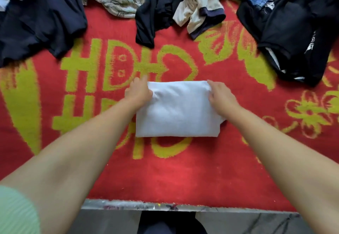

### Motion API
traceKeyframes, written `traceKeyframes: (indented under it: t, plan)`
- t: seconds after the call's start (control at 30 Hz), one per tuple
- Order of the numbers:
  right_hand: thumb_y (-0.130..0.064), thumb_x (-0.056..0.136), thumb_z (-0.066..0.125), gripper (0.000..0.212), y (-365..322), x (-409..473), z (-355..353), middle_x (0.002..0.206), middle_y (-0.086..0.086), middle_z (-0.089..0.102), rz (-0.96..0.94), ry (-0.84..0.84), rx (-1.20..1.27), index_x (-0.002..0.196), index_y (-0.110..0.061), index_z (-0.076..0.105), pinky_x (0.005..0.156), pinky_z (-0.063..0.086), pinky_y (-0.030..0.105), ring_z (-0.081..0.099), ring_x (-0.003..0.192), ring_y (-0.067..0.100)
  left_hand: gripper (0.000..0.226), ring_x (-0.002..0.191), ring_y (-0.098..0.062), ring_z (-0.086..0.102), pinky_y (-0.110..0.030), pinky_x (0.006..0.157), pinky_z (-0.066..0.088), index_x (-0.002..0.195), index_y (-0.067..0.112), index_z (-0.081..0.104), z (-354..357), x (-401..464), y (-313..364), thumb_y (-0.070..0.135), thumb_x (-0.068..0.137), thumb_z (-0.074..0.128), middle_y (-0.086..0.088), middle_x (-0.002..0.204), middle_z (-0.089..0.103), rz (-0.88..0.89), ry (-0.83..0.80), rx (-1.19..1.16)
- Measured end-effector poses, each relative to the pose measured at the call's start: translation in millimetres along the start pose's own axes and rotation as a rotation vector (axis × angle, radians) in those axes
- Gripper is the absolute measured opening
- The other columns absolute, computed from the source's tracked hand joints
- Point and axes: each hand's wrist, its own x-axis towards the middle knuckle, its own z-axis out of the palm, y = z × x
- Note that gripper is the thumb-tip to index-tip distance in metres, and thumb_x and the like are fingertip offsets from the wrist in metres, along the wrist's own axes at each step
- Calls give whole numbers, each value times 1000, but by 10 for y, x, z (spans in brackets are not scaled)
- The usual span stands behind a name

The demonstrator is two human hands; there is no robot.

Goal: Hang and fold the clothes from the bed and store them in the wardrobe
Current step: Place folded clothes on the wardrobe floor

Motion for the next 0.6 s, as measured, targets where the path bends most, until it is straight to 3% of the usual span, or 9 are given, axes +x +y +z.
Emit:
traceKeyframes:
  t: [0.03, 0.1, 0.17, 0.27, 0.37, 0.5, 0.6]
  plan:
    - [-16, 100, 38, 55, -59, -42, 138, 159, 17, 16, 21, 18, -96, 152, -17, 23, 114, 18, 57, 16, 147, 34, 52, 138, -32, 31, -51, 110, 25, 147, 15, 30, 127, -58, -18, 25, 98, 45, -16, 152, 31, -27, 60, 58]
    - [-22, 102, 35, 56, -245, -130, 414, 163, 11, -2, -33, 105, -206, 155, -21, 15, 113, 1, 64, -6, 150, 30, 60, 150, -25, 5, -55, 117, 2, 154, 18, 12, 395, -188, -31, 34, 101, 35, -8, 162, 7, 99, 210, 170]
    - [-23, 102, 37, 58, -488, -221, 640, 162, 8, -3, -239, 176, -215, 155, -20, 14, 111, -8, 66, -8, 150, 29, 59, 150, -25, 5, -57, 116, 1, 154, 15, 12, 649, -335, 42, 35, 100, 27, -6, 162, 5, 292, 251, 269]
    - [-22, 99, 44, 60, -645, -189, 907, 161, 8, 5, -373, 171, -235, 153, -16, 19, 109, -10, 67, 0, 149, 30, 62, 148, -26, 12, -61, 114, 10, 152, 13, 20, 899, -406, 106, 35, 94, 12, -5, 159, 9, 335, 187, 320]
    - [-33, 104, 34, 57, -416, 78, 969, 162, 3, -6, -269, 156, -246, 154, -26, 9, 105, -17, 69, -15, 147, 25, 61, 148, -26, 10, -66, 111, 6, 152, 17, 20, 938, -184, -37, 39, 95, 14, -5, 159, 8, 331, 193, 262]
    - [-44, 103, 26, 57, 181, 272, 779, 164, -6, -4, 65, 210, -136, 155, -33, 5, 105, -6, 75, -10, 150, 26, 59, 150, -21, -2, -64, 113, -4, 153, 29, 5, 892, 32, -369, 42, 101, 27, -1, 163, 0, 184, 239, 164]
    - [-45, 103, 18, 57, 515, 244, 644, 163, -7, -10, 108, 82, -205, 155, -31, -1, 108, -3, 74, -12, 150, 24, 60, 149, -18, -8, -63, 113, -8, 153, 31, -2, 843, 51, -530, 42, 102, 27, -2, 163, -7, 159, 195, 134]
